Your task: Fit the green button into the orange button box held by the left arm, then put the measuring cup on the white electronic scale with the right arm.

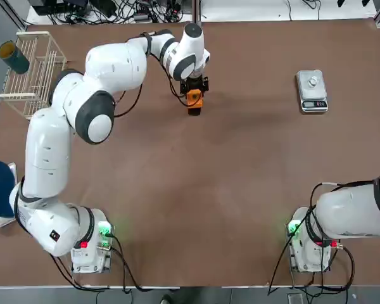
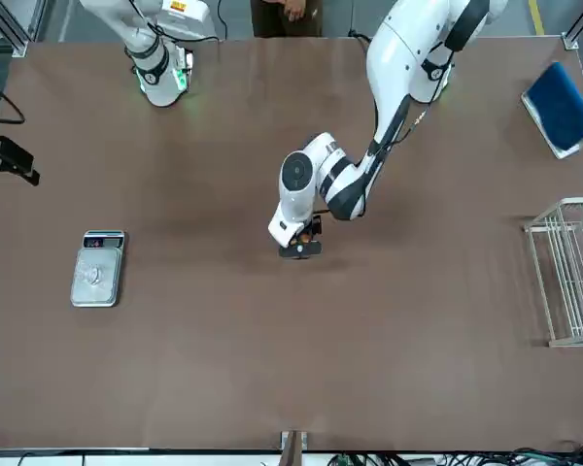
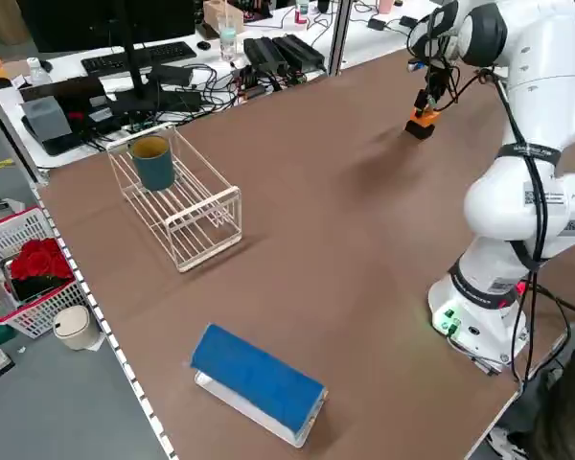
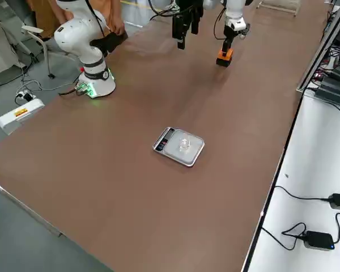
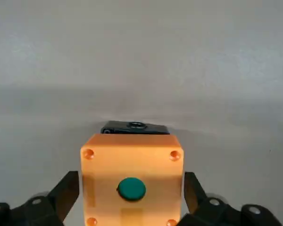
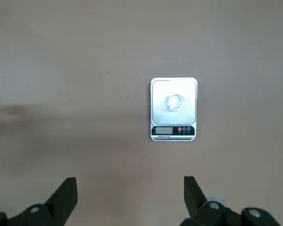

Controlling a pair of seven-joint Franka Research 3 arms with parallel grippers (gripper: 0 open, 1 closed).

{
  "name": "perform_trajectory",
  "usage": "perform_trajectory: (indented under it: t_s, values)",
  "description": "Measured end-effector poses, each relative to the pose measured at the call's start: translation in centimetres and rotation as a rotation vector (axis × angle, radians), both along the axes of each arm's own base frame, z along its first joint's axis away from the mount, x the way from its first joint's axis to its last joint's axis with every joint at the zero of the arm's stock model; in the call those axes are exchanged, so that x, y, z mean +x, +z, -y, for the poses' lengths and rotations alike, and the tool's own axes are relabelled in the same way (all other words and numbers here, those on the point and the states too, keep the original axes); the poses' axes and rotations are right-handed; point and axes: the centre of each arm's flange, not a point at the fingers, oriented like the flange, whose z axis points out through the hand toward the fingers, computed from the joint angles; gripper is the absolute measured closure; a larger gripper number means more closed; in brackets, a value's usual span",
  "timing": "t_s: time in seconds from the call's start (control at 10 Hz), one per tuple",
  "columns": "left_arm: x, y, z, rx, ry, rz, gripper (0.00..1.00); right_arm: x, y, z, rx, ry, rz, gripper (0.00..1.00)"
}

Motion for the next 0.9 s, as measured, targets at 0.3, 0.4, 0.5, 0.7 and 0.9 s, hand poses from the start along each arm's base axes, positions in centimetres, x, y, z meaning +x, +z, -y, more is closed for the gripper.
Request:
perform_trajectory:
  t_s: [0.3,0.4,0.5,0.7,0.9]
  values:
    - [0.1,0.3,-0.1,-0.001,0.002,0.002,0.03,-0.6,0.5,-0.1,0.001,0.001,-0.006,0.00]
    - [0.1,0.4,-0.1,0.004,0.002,-0.001,0.03,-0.7,0.6,-0.1,0.001,0.001,-0.006,0.00]
    - [0.1,0.6,-0.2,0.008,0.002,-0.003,0.04,-0.7,0.6,-0.1,0.001,0.001,-0.006,0.00]
    - [0.2,1.1,-0.3,0.011,0.003,-0.003,0.06,-0.7,0.6,-0.1,0.002,0.001,-0.006,0.00]
    - [0.2,1.6,-0.3,0.010,0.005,0.001,0.15,-0.7,0.5,-0.1,0.002,0.001,-0.008,0.00]
